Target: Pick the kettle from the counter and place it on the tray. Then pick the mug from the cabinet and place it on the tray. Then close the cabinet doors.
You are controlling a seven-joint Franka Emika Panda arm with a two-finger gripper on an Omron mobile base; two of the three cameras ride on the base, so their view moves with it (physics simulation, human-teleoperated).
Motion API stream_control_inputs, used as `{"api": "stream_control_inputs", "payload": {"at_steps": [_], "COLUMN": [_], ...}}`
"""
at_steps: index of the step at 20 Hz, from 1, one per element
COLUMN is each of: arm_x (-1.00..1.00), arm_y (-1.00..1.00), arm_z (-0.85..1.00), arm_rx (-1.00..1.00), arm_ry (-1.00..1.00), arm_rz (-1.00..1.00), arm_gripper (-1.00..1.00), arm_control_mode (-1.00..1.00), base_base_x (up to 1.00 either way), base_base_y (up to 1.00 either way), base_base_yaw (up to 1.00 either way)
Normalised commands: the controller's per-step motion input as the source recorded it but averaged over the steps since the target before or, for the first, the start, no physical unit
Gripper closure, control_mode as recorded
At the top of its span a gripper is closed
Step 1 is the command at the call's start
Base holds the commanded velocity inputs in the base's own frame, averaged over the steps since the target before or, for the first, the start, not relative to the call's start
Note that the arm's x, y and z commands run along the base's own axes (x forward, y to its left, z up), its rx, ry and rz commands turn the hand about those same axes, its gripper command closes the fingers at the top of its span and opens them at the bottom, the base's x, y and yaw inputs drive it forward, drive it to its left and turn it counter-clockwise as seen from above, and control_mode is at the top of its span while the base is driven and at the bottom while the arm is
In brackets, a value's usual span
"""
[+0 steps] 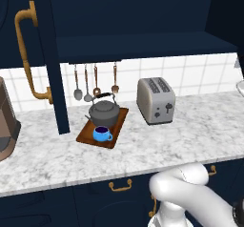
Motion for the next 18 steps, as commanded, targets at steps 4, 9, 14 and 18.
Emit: {"api": "stream_control_inputs", "payload": {"at_steps": [4,9,14,18], "arm_x": [0.29,0.38,0.57,0.58], "arm_y": [0.54,0.52,0.49,0.62], "arm_z": [0.06,0.12,0.02,-0.02], "arm_rx": [-0.02,0.0,0.0,-0.06], "arm_ry": [0.31,0.28,0.33,0.19], "arm_rz": [-0.05,-0.04,-0.05,-0.07], "arm_gripper": [1.0,1.0,1.0,1.0], "arm_control_mode": [-1.0,-1.0,-1.0,-1.0], "base_base_x": [0.0,0.0,0.0,0.0], "base_base_y": [0.0,0.0,0.0,0.0], "base_base_yaw": [0.0,0.0,0.0,0.0]}}
